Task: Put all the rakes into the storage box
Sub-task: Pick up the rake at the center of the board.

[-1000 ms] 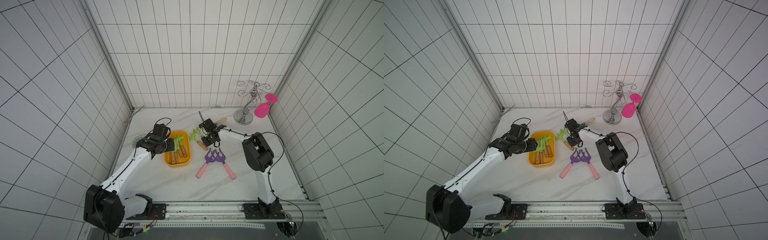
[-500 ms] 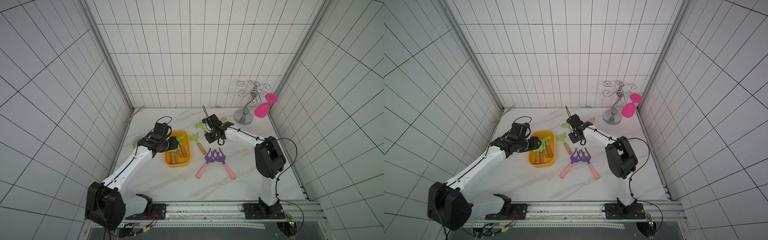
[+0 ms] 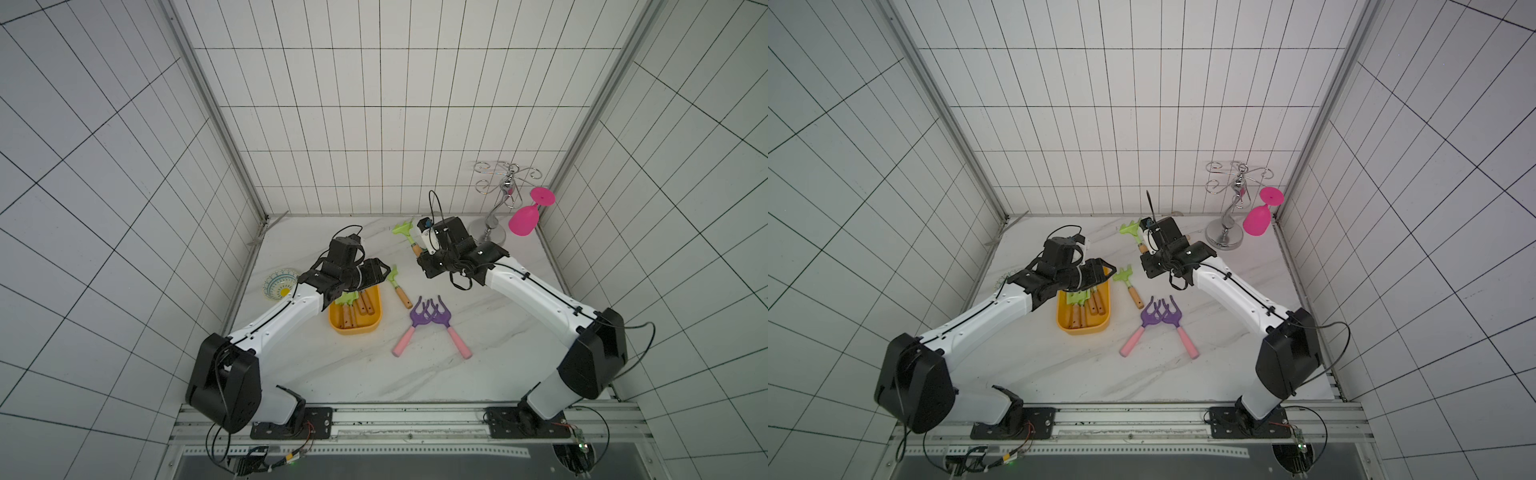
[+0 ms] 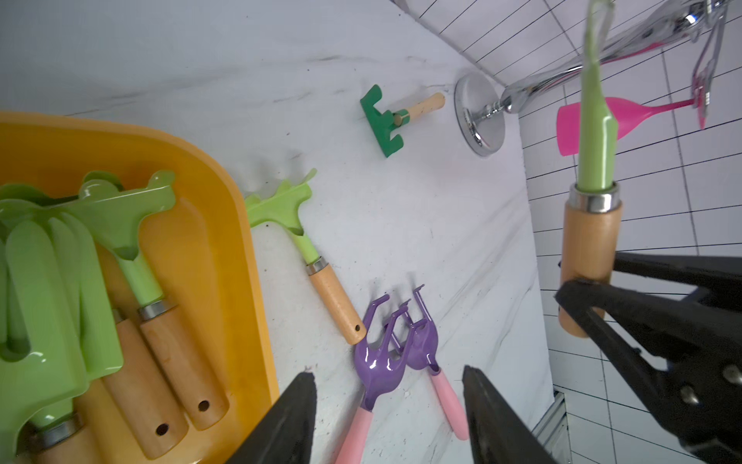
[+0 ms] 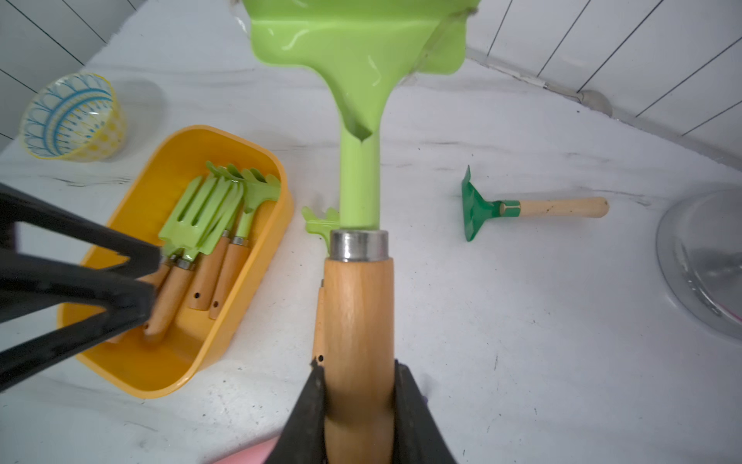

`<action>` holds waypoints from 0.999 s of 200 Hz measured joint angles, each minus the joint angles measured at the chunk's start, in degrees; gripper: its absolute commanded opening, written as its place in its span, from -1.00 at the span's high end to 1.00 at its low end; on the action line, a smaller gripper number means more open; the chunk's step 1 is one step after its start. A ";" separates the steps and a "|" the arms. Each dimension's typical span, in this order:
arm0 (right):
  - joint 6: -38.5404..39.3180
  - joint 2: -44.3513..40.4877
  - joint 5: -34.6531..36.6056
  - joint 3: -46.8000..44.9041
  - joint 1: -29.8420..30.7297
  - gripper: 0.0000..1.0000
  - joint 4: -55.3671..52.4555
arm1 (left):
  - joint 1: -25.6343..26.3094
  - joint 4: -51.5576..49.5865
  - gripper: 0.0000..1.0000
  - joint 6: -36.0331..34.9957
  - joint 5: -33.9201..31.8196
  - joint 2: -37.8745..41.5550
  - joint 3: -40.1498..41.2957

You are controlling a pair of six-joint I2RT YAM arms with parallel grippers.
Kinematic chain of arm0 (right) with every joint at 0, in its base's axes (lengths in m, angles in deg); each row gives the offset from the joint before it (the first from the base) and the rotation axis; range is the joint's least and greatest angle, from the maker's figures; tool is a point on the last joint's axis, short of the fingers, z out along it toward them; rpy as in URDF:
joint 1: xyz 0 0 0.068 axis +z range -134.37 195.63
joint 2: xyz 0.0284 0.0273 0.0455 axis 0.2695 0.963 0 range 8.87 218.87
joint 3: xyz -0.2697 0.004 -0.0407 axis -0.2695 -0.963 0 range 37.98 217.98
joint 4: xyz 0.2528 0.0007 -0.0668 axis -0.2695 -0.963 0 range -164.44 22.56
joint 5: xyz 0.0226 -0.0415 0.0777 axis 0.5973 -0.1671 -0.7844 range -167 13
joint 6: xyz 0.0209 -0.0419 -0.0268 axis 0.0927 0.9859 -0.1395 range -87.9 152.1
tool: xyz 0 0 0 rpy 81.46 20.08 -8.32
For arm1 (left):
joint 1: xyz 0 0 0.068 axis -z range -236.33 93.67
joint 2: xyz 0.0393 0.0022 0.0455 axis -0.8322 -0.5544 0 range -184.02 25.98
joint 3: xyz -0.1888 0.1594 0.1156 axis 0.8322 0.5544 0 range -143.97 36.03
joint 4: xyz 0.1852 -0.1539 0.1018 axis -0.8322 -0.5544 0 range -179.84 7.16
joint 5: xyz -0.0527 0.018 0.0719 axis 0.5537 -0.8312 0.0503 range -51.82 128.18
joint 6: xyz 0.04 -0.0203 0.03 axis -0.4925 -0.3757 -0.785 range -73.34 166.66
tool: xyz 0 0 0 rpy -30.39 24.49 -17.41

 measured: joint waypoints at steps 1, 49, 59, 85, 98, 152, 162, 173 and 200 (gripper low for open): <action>-0.09 -0.17 -0.31 0.00 0.09 0.78 0.00 | 0.04 0.37 -0.23 0.07 0.00 0.00 0.04; -1.95 -1.11 -4.70 -1.20 1.55 0.78 -2.21 | 4.20 12.04 -0.24 2.03 0.11 0.13 0.76; -2.36 -1.11 -5.16 -1.33 1.73 0.78 -2.60 | 4.66 13.88 -0.24 2.34 0.13 0.13 1.09; -3.23 -1.11 -6.14 -1.33 2.62 0.78 -2.75 | 4.92 16.72 -0.24 3.17 -0.15 0.11 1.84; -3.58 -1.11 -6.62 -1.33 3.17 0.78 -2.82 | 4.94 17.46 -0.23 3.50 -0.26 0.04 1.84; -4.31 -1.18 -7.17 -1.33 5.27 0.79 -3.13 | 5.03 20.24 0.16 4.46 0.04 -2.10 1.84; -4.44 -1.18 -7.06 -1.33 5.40 0.79 -3.10 | 5.07 20.35 0.26 4.83 0.39 -2.60 1.84; -4.59 -1.20 -6.93 -1.33 5.53 0.79 -3.08 | 5.09 20.46 0.39 4.94 0.70 -2.97 1.84; -5.55 -1.25 -6.19 -1.33 5.73 0.77 -3.21 | 5.33 21.92 0.64 6.21 1.49 -3.02 1.79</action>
